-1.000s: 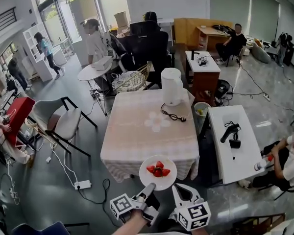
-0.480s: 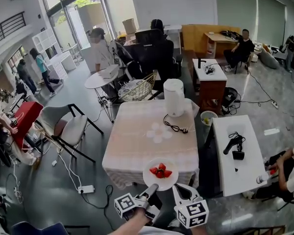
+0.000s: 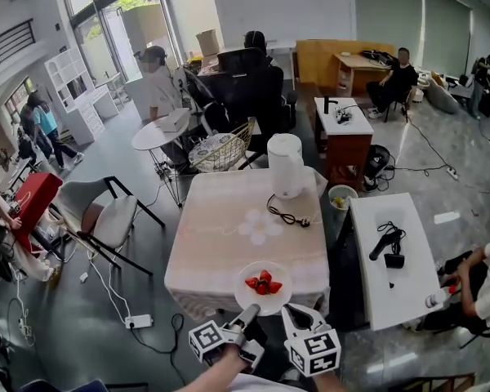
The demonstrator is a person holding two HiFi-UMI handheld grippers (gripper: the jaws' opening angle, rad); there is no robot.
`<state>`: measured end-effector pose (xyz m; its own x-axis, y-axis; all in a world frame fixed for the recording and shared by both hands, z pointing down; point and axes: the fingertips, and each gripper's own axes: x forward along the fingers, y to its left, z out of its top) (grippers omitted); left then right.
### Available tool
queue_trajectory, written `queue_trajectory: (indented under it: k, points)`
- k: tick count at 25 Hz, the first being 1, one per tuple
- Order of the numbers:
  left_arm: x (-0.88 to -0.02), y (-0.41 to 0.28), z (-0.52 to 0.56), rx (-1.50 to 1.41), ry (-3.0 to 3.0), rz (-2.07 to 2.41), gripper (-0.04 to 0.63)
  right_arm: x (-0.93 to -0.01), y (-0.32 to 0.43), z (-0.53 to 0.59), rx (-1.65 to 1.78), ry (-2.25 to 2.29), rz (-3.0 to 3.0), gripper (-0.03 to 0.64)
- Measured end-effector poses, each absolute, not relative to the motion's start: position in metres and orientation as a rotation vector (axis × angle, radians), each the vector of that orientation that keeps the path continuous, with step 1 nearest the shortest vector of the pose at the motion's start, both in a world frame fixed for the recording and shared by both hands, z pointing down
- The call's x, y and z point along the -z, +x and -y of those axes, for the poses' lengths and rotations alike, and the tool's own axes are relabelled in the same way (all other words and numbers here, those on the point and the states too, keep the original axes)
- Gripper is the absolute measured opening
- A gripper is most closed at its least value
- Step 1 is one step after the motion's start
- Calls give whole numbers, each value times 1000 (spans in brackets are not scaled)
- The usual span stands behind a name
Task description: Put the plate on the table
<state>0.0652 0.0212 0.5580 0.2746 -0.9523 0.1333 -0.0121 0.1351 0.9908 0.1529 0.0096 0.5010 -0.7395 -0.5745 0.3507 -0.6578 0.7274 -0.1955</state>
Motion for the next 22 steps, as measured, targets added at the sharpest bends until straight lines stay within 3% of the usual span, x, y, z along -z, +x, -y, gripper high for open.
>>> queue_trajectory:
  k: [22]
  points:
    - [-606,-61,107,655,1358,867,17,-545,30,103,-542,1183,2479,5]
